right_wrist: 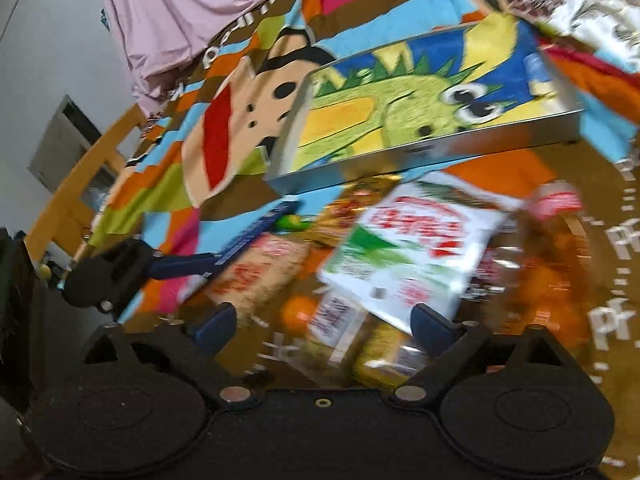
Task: Organize snacks
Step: 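Grasp the mandarin orange with the left tool while the right tool grasps the nut bar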
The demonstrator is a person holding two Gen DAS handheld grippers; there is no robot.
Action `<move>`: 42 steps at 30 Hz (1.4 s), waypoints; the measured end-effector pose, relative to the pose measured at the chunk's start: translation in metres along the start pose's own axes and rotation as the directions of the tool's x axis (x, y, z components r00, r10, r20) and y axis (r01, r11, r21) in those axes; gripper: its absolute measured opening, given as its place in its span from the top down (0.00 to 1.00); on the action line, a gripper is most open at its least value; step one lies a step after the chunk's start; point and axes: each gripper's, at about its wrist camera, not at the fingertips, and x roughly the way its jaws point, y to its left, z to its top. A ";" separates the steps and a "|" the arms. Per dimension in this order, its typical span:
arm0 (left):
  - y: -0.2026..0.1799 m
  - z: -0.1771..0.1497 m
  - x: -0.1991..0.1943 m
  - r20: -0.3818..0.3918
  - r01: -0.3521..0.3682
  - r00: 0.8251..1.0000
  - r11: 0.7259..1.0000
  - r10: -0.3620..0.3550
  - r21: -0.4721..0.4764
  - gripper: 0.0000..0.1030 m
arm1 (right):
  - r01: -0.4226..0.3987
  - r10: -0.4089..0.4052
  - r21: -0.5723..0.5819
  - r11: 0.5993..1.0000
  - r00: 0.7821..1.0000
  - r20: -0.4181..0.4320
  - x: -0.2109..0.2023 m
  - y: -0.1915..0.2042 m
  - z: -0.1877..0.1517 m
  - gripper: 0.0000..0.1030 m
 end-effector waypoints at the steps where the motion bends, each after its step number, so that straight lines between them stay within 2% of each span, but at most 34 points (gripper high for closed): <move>1: 0.002 0.000 -0.001 0.004 0.004 1.000 1.000 -0.004 -0.004 0.03 | 0.010 -0.010 0.002 1.000 1.000 -0.019 0.006 0.003 0.001 0.13; 5: 0.004 -0.003 -0.002 0.017 0.029 0.999 1.000 -0.028 -0.002 0.04 | 0.108 -0.106 0.015 0.994 0.991 -0.084 0.025 0.008 0.001 0.20; 7: 0.003 -0.004 -0.002 0.017 0.041 0.999 0.999 -0.042 0.010 0.04 | 0.144 -0.141 0.022 0.989 0.986 -0.084 0.031 0.007 0.001 0.25; 11: 0.003 -0.003 0.002 0.012 0.058 0.998 0.998 -0.058 0.014 0.04 | 0.183 -0.179 0.035 0.983 0.981 -0.078 0.043 0.006 0.006 0.29; 15: 0.006 -0.003 0.004 0.009 0.072 0.997 0.997 -0.072 -0.013 0.04 | 0.241 -0.241 0.002 0.970 0.969 -0.060 0.043 0.003 0.007 0.55; 18: 0.010 -0.004 0.004 0.009 0.093 0.996 0.995 -0.093 -0.048 0.09 | 0.219 -0.218 0.009 0.976 0.973 -0.075 0.037 -0.004 0.007 0.56; 22: 0.017 -0.005 0.004 0.030 0.111 0.994 0.989 -0.108 -0.095 0.16 | 0.181 -0.178 0.016 0.983 0.979 -0.101 0.014 -0.018 0.003 0.62; 27: 0.022 -0.004 0.012 0.044 0.132 0.991 0.980 -0.127 -0.148 0.18 | 0.124 -0.120 0.048 0.991 0.989 -0.087 -0.005 -0.035 -0.002 0.66; 30: 0.018 0.001 0.022 0.028 0.128 0.992 0.981 -0.125 -0.147 0.26 | 0.115 -0.110 0.051 0.992 0.989 -0.096 0.000 -0.034 -0.001 0.66; 35: 0.008 0.000 0.042 -0.053 0.087 0.994 0.989 -0.094 -0.119 0.55 | 0.111 -0.108 0.030 0.993 0.990 -0.087 0.004 -0.032 0.000 0.65; 38: 0.004 -0.002 0.046 -0.072 0.060 0.995 0.994 -0.067 -0.093 0.58 | 0.110 -0.107 0.033 0.993 0.991 -0.081 0.006 -0.033 0.000 0.65; 42: 0.002 0.000 0.049 -0.071 0.047 0.996 0.993 -0.055 -0.110 0.63 | 0.111 -0.109 0.030 0.993 0.992 -0.069 0.012 -0.031 0.002 0.61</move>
